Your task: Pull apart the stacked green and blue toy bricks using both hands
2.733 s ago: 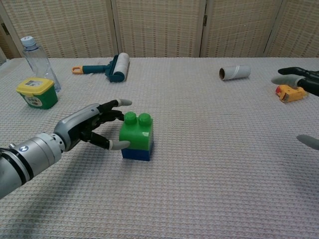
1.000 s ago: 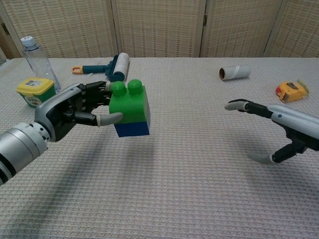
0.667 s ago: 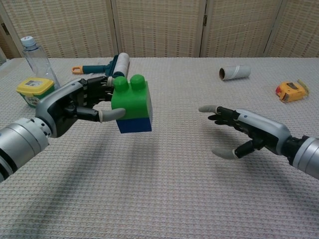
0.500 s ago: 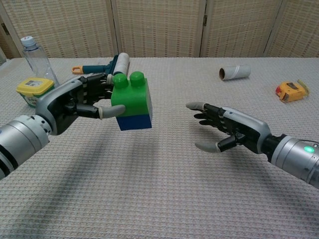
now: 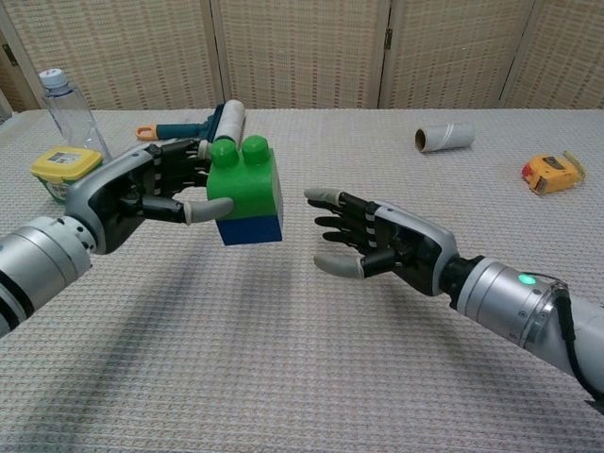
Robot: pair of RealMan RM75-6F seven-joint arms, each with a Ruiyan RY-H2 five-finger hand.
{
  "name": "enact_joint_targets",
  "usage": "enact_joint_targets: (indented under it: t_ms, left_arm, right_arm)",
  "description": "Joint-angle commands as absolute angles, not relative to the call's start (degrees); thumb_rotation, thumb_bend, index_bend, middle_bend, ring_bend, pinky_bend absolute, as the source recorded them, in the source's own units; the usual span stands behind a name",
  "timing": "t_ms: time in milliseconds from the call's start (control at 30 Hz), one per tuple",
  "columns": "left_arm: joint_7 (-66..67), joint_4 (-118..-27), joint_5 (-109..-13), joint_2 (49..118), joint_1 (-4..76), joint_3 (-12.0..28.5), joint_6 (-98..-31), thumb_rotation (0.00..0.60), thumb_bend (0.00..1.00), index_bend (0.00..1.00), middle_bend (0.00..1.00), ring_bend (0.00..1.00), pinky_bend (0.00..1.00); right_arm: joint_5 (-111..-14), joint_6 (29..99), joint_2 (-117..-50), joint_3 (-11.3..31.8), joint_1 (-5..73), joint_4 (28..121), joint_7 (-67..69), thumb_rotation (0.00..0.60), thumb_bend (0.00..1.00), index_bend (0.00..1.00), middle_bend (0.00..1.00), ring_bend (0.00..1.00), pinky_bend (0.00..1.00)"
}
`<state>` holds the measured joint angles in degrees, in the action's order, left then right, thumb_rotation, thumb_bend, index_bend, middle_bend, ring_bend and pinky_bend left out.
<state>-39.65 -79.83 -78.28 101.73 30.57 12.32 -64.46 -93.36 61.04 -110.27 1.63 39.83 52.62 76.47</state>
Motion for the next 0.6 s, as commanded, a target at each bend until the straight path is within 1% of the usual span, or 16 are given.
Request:
enact_joint_targets:
  t_ms: [33, 100, 133, 200, 333, 600]
  left_arm:
    - [-40.13, -79.11, -77.9, 102.09, 30.95, 12.66, -63.84, 0.6, 0.44, 0.62, 0.86, 0.32, 0.0]
    - [-40.46, -78.93, -77.91, 102.08, 31.04, 12.66, -63.62, 0.6, 0.44, 0.62, 0.86, 0.32, 0.0]
    - [-40.59, -78.9, -77.97, 102.04, 31.03, 12.65, -63.63, 0.6, 0.44, 0.62, 0.86, 0.32, 0.0]
    - [-40.85, -78.95, -77.97, 101.94, 31.04, 12.66, -63.53, 0.6, 0.44, 0.62, 0.86, 0.32, 0.0]
    - [-41.08, -79.04, -77.98, 101.84, 31.09, 12.63, -63.35, 0.6, 0.44, 0.62, 0.86, 0.32, 0.0]
    - [-40.69, -80.27, -77.99, 101.46, 31.23, 13.01, -63.55, 0.6, 0.44, 0.62, 0.86, 0.32, 0.0]
  right_arm:
    - [-93.31, 62.02, -110.75, 1.77, 40.0, 52.66, 76.41, 0.6, 0.37, 0.0, 0.0, 0.0, 0.0]
    - [-93.02, 62.3, -110.47, 2.37, 40.41, 53.23, 76.78, 0.6, 0.37, 0.0, 0.0, 0.0, 0.0]
    - [-92.57, 61.9, -110.36, 3.96, 41.78, 53.42, 76.78, 0.6, 0.37, 0.0, 0.0, 0.0, 0.0]
    - [-91.9, 60.68, -110.22, 4.75, 42.8, 53.78, 76.52, 0.6, 0.37, 0.01, 0.0, 0.0, 0.0]
    - [-91.42, 59.91, -110.32, 4.67, 43.3, 54.47, 76.88, 0.6, 0.37, 0.03, 0.0, 0.0, 0.0]
    - [-90.91, 59.33, -111.98, 4.48, 44.09, 52.64, 77.1, 0.6, 0.37, 0.07, 0.0, 0.01, 0.0]
